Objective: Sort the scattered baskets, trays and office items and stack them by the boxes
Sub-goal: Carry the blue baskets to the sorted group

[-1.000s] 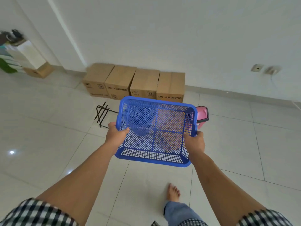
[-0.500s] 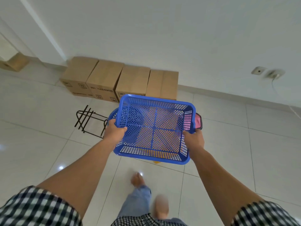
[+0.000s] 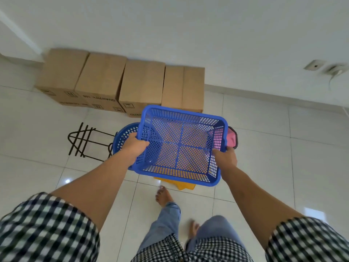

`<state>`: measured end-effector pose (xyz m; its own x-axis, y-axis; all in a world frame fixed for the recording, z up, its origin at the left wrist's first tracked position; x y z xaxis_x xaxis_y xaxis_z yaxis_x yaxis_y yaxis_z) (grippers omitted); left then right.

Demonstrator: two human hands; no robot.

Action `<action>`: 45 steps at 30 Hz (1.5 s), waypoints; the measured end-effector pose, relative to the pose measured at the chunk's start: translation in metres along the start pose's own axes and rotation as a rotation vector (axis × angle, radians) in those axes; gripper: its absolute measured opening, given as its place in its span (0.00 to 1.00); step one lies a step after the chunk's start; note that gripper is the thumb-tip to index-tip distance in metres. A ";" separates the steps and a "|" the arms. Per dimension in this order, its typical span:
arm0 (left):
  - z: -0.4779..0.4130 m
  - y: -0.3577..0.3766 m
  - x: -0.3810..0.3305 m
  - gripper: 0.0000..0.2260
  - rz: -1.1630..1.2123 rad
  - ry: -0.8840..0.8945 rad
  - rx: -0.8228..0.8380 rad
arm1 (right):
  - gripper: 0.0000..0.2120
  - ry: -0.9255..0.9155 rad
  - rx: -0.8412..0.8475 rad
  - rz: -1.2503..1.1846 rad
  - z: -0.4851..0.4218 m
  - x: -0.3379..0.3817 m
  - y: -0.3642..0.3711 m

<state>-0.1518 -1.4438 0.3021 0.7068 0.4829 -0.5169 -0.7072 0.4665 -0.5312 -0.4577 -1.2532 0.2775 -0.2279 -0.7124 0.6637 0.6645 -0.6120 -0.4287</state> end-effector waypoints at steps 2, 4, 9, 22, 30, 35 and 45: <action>-0.015 0.004 -0.004 0.19 -0.007 -0.030 0.039 | 0.20 0.025 0.009 0.032 -0.017 0.000 0.009; -0.033 0.010 -0.005 0.18 -0.034 -0.071 0.070 | 0.20 0.056 0.029 0.056 -0.036 -0.001 0.019; -0.061 0.028 0.000 0.09 -0.016 -0.170 0.140 | 0.22 0.098 0.073 0.113 -0.075 -0.005 0.037; -0.123 0.100 0.024 0.18 -0.057 -0.300 0.250 | 0.27 0.185 0.161 0.310 -0.166 -0.042 0.070; -0.161 0.118 0.029 0.23 -0.097 -0.236 0.232 | 0.26 0.167 0.145 0.277 -0.201 -0.053 0.091; -0.169 0.128 0.030 0.31 -0.113 -0.200 0.292 | 0.28 0.180 0.157 0.277 -0.205 -0.063 0.096; -0.126 0.117 0.025 0.25 -0.178 -0.129 0.212 | 0.32 0.081 0.213 0.480 -0.165 -0.033 0.079</action>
<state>-0.2151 -1.4705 0.1417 0.8219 0.4635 -0.3312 -0.5692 0.6900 -0.4470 -0.5155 -1.3351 0.1205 0.0883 -0.9247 0.3704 0.8355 -0.1338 -0.5330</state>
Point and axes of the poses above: each hand's wrist, its own z-axis away from the middle knuckle, its own y-axis out of the palm, x = y × z, the point moved 7 cm from there along -z, towards the middle knuckle, and after that the axes turned 7 degrees about -z, right-handed, at the moved point
